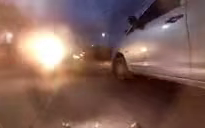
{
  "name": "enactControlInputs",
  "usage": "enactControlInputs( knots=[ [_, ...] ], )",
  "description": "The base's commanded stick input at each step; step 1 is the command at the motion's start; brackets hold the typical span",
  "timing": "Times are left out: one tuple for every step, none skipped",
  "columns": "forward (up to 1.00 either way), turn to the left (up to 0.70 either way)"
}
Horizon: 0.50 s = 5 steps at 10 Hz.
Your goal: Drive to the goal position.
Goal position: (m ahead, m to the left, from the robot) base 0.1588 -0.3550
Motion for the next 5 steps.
enactControlInputs(
  knots=[
    [0.5, 0.0],
    [0.5, 0.0],
    [0.5, 0.0],
    [0.5, 0.0],
    [0.5, 0.0]
  ],
)
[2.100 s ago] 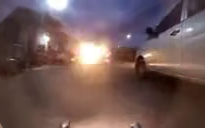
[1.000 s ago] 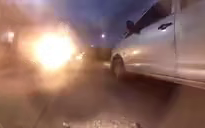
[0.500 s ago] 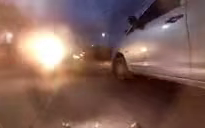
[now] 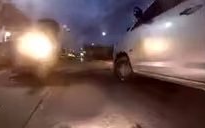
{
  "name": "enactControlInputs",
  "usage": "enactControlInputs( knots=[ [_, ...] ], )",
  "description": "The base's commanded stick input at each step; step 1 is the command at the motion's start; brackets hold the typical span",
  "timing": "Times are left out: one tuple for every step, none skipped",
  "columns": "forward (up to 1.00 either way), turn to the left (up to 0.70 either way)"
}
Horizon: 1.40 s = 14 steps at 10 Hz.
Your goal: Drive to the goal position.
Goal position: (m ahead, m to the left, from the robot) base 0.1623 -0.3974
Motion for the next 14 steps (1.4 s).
enactControlInputs(
  knots=[
    [0.5, 0.0],
    [0.5, 0.0],
    [0.5, 0.0],
    [0.5, 0.0],
    [0.5, 0.0],
    [0.5, 0.0],
    [0.5, 0.0],
    [0.5, 0.29],
    [0.5, 0.44],
    [0.5, 0.31],
    [0.5, 0.18],
    [0.5, 0.06],
    [0.5, 0.0],
    [0.5, 0.0]
  ],
)
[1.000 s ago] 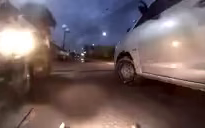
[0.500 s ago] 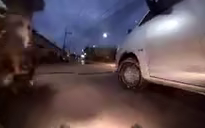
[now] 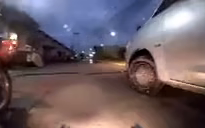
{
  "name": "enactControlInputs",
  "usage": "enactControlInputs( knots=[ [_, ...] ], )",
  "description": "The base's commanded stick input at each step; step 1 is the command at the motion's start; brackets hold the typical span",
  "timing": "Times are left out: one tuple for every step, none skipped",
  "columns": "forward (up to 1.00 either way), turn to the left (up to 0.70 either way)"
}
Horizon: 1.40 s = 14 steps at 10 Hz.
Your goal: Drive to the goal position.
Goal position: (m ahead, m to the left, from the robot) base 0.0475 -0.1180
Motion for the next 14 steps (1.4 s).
enactControlInputs(
  knots=[
    [0.5, 0.0],
    [0.5, 0.0],
    [0.5, 0.02],
    [0.5, 0.07],
    [0.5, 0.12],
    [0.5, 0.18],
    [0.5, 0.23],
    [0.5, 0.28],
    [0.5, 0.33],
    [0.5, 0.39],
    [0.5, 0.44],
    [0.5, 0.49],
    [0.5, 0.5],
    [0.5, 0.5]
  ],
)
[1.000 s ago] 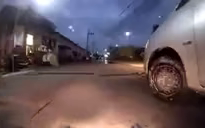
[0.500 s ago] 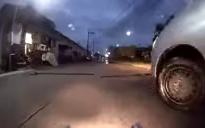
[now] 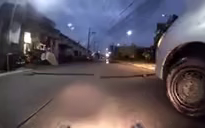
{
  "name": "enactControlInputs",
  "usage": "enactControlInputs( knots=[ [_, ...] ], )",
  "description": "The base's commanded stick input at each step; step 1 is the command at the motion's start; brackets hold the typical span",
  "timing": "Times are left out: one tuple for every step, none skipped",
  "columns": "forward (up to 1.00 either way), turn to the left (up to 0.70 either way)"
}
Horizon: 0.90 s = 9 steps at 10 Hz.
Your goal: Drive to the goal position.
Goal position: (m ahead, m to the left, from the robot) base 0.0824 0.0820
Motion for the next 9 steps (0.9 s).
enactControlInputs(
  knots=[
    [0.5, 0.5],
    [0.5, 0.5],
    [0.5, 0.42],
    [0.5, 0.0],
    [0.5, 0.0],
    [0.5, 0.0],
    [0.5, 0.0],
    [0.5, 0.0],
    [0.5, 0.0]
  ],
)
